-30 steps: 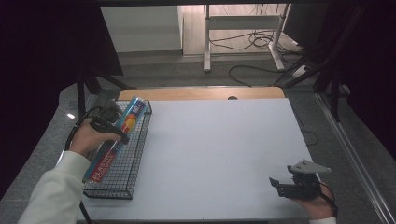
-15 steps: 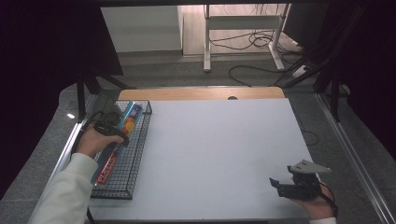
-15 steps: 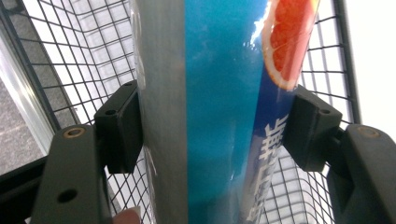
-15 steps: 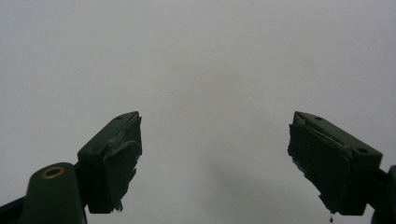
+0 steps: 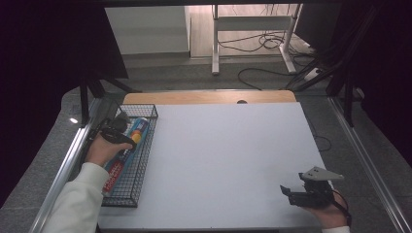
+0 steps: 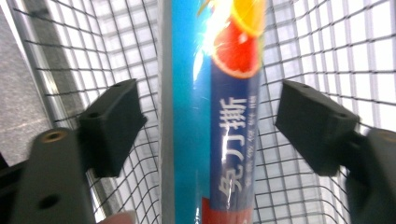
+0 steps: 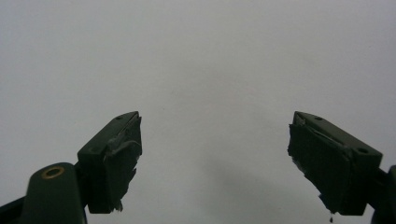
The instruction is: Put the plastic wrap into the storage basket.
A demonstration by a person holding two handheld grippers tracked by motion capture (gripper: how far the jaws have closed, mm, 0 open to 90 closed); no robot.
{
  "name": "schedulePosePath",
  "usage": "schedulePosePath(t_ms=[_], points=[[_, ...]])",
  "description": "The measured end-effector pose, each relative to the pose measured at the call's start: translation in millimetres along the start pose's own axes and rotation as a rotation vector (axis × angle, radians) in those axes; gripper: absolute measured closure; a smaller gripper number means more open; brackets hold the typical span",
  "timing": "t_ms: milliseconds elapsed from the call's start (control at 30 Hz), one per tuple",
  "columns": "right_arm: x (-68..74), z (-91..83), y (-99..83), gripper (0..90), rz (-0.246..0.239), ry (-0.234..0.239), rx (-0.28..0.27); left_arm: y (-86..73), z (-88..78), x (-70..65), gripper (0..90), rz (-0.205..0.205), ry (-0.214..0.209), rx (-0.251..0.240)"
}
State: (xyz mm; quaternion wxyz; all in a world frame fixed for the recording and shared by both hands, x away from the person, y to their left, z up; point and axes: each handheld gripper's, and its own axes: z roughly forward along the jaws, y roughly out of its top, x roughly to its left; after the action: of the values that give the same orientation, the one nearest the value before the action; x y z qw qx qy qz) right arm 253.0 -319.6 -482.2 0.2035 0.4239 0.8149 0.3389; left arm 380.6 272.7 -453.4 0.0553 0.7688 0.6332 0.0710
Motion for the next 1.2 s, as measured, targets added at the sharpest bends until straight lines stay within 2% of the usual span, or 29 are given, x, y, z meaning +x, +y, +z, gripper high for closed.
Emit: schedulePosePath(t_ms=[67,133,200,300,400,500,667,900,1100,1200], points=[[0.0,0.0,-0.1,17.8,-0.001,0.001,-0.001,-2.0,-5.9,-1.0,18.9,0.005,0.008,-0.032],[-0.5,-0.1,-0.5,17.8,0.0,0.001,-0.001,-6.1,-10.7,-1.4,17.8,0.014,-0.006,-0.071],[-1.4,0.2,-1.3,17.9,0.004,-0.001,-0.002,-12.4,-15.1,-2.6,17.2,0.035,-0.038,-0.108],[-0.9,-0.5,-1.1,18.0,-0.01,-0.009,-0.019,-26.9,-22.4,-7.5,16.9,0.087,-0.098,-0.179],[0.5,-1.1,0.3,18.0,-0.021,0.001,-0.035,-40.2,-28.3,-14.5,17.2,0.13,-0.133,-0.25],[2.2,1.3,0.9,18.0,-0.021,0.008,-0.025,-51.7,-29.8,-22.6,17.5,0.174,-0.183,-0.285],[5.9,5.3,2.9,18.0,-0.03,0.018,-0.019,-68.9,-26.4,-35.3,18.6,0.215,-0.25,-0.339],[7.3,7.0,3.6,18.0,-0.037,0.028,-0.014,-89.5,-23.2,-57.6,20.3,0.26,-0.302,-0.4],[10.8,3.0,3.4,18.0,-0.036,0.028,-0.02,-106.8,-22.8,-89.4,20.3,0.352,-0.321,-0.406],[12.2,2.1,4.9,18.0,-0.038,0.026,-0.029,-114.4,-19.5,-102.3,20.1,0.384,-0.341,-0.411]])
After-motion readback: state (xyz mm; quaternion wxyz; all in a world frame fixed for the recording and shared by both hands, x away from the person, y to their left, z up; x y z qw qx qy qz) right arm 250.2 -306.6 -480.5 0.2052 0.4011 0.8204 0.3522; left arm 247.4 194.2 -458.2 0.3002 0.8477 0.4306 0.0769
